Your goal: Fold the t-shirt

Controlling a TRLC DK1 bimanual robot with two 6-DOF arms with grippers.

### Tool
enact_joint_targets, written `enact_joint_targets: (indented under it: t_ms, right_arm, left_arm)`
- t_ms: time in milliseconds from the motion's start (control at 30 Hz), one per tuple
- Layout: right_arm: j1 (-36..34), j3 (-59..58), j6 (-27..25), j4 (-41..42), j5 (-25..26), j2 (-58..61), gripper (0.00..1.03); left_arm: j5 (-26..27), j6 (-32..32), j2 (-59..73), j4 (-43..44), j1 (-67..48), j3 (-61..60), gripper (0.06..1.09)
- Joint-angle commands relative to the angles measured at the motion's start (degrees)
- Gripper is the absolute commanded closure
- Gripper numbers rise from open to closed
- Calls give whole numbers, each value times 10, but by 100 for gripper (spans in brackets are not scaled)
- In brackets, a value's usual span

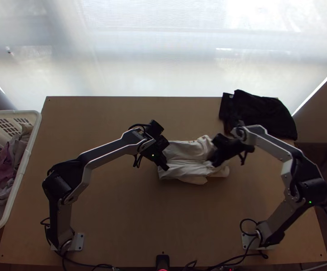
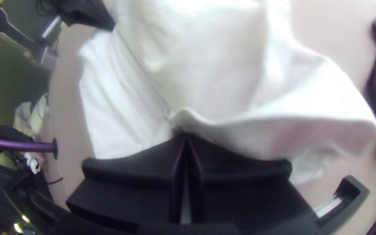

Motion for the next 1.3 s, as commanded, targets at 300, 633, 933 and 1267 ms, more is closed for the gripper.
enact_joint_targets:
  t_ms: [300,633,933,1267]
  right_arm:
    - [-222,12,-106,-155,12,-153,100]
    - [-88,44,-11,-193,7,-221,68]
    - [106,33,80,-192,24,-239,5]
    - [406,-83,115,-42,297,-304,4]
  left_arm:
    - [-5,19,18,-10,-10,15,103]
    - [31,23,-47,-53,-3,35,41]
    - [47,16,-134,-105,38,106,10]
    - [14,67,-268,-133,153,65,10]
